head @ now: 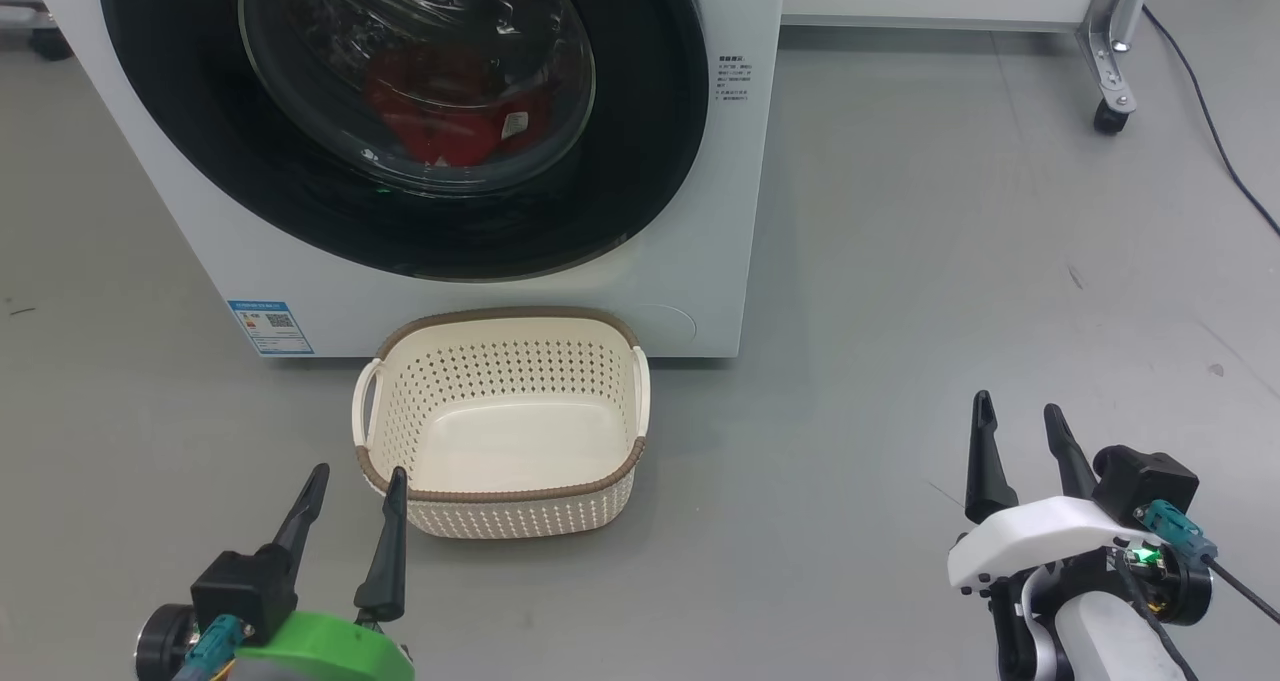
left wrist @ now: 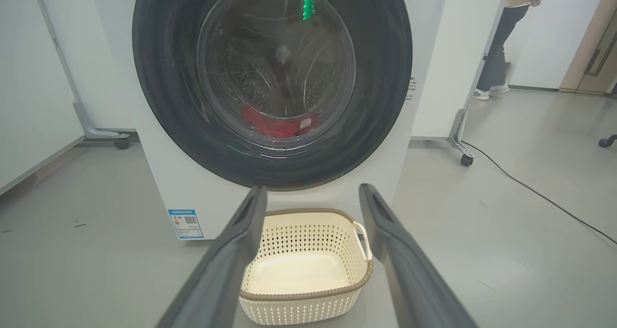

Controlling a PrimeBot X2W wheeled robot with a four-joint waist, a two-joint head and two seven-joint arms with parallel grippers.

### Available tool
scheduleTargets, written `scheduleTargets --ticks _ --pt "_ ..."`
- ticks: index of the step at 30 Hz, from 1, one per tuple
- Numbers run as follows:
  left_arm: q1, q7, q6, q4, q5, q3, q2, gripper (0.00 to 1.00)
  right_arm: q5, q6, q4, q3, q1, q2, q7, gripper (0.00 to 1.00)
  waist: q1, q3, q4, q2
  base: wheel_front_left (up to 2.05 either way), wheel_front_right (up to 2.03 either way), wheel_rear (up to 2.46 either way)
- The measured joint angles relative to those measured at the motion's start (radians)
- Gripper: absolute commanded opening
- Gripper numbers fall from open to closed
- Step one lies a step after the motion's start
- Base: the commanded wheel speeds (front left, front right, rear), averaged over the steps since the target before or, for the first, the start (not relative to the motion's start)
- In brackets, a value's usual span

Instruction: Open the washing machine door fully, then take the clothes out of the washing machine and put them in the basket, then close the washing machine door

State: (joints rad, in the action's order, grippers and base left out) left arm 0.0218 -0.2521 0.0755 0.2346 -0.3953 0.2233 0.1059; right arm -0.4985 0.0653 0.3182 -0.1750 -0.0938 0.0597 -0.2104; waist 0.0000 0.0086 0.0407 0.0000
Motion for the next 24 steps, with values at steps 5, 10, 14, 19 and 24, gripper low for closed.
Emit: scheduleTargets --ticks 5,10,14,19,24 --pt "0.000 0.000 -0.001 0.027 0.001 -0.003 -0.006 1.00 0.012 0.008 0.016 -0.007 -0.005 0.004 0.003 1.00 0.0000 0.000 -0.002 0.0000 0.00 0.00 0.00" --pt "0.000 0.000 -0.009 0.048 0.002 -0.008 -0.018 1.00 0.013 0.009 0.028 -0.007 -0.021 0.002 0.003 1.00 0.0000 0.000 -0.004 0.0000 0.00 0.00 0.00" --pt "0.000 0.000 -0.009 0.056 0.005 -0.014 -0.021 1.00 0.013 0.009 0.038 -0.007 -0.022 0.002 0.003 1.00 0.0000 0.000 -0.005 0.0000 0.00 0.00 0.00" --pt "0.000 0.000 -0.009 0.068 0.010 -0.021 -0.024 1.00 0.013 0.009 0.049 -0.008 -0.025 0.002 0.003 1.00 0.0000 -0.001 -0.005 0.0000 0.00 0.00 0.00" --pt "0.002 0.000 -0.009 0.077 0.010 -0.025 -0.027 1.00 0.013 0.017 0.059 -0.010 -0.036 0.001 0.003 1.00 0.0000 -0.003 -0.006 0.0000 0.00 0.00 0.00"
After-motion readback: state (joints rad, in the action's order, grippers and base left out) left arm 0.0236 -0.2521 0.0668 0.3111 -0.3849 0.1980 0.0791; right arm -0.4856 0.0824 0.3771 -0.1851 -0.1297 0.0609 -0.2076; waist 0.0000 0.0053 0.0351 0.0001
